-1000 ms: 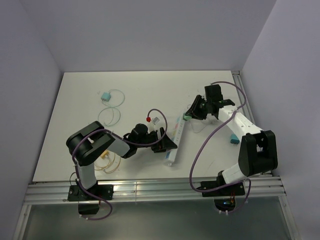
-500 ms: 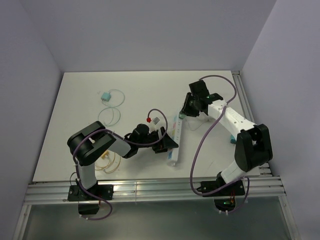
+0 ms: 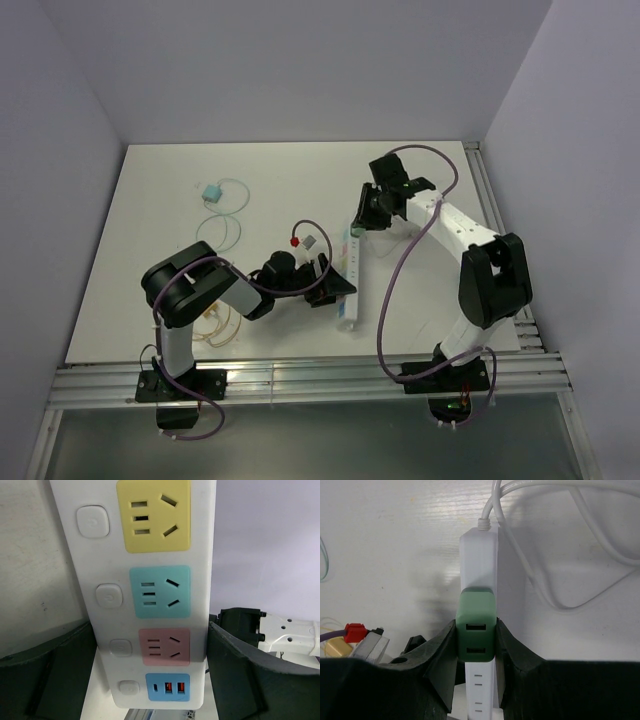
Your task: Insert the plug
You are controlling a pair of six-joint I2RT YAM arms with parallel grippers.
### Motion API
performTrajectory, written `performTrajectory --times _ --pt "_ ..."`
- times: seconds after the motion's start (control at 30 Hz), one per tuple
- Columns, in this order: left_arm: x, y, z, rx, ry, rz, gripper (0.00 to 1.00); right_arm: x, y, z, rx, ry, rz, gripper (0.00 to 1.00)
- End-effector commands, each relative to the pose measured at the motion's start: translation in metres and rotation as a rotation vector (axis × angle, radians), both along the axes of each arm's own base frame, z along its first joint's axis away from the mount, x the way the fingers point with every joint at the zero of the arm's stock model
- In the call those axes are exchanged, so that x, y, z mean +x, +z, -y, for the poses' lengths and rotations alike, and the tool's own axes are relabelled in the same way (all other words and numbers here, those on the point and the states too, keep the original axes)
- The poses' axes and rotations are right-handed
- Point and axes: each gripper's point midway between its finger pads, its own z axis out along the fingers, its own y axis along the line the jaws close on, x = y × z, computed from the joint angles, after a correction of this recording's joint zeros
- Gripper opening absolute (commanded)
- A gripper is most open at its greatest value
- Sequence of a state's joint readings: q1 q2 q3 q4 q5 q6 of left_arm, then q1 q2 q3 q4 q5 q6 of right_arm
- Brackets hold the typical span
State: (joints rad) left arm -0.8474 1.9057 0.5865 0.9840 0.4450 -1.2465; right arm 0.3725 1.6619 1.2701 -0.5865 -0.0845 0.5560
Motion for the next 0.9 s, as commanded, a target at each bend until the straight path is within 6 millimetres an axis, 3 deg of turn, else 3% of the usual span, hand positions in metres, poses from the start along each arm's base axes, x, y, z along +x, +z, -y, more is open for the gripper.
performTrajectory --times 0.0,0.13,0.23,0.27,0.33,0.37,0.43,0.47,0.57,0.67,0.73,0.87 --pt "-0.026 -0.02 -0.006 0.048 -0.1 0.018 0.0 -0.009 -0.034 0.008 -0.022 0.055 -0.125 0.0" --pt "-0.025 -0.023 -0.01 0.071 -0.098 0.021 0.0 0.0 -0.031 0.013 0.014 0.045 -0.112 0.0" --pt "-0.022 -0.027 -0.013 0.113 -0.082 0.013 0.0 0.006 -0.017 0.007 0.042 0.075 -0.065 0.0" --pt "-0.021 -0.028 -0.014 0.131 -0.077 0.01 0.0 0.011 -0.001 0.004 0.058 0.075 -0.001 0.21" --pt "-0.015 -0.036 -0.018 0.195 -0.056 0.007 0.0 0.015 0.021 0.004 0.069 0.064 0.075 0.51" --pt "-0.013 -0.034 -0.018 0.205 -0.047 0.016 0.0 0.019 0.043 0.002 0.087 0.064 0.134 0.75" --pt "-0.007 -0.03 -0.02 0.222 -0.03 0.043 0.0 0.021 0.063 0.004 0.087 0.054 0.175 0.98" --pt "-0.007 -0.031 -0.021 0.233 -0.025 0.041 0.0 0.023 0.081 0.007 0.082 0.045 0.207 1.0" --pt "-0.002 -0.03 -0.026 0.264 -0.018 0.058 0.0 0.02 0.109 0.016 0.061 0.008 0.255 1.0" --pt "0.008 -0.026 -0.033 0.301 0.008 0.096 0.0 0.009 0.118 0.036 0.019 -0.097 0.251 1.0" --pt "0.011 -0.031 -0.04 0.367 0.013 0.107 0.0 0.004 0.114 0.063 -0.072 -0.22 0.253 1.0" --pt "0.026 -0.046 -0.056 0.535 0.041 0.149 0.0 -0.031 0.083 0.104 -0.159 -0.425 0.213 0.97"
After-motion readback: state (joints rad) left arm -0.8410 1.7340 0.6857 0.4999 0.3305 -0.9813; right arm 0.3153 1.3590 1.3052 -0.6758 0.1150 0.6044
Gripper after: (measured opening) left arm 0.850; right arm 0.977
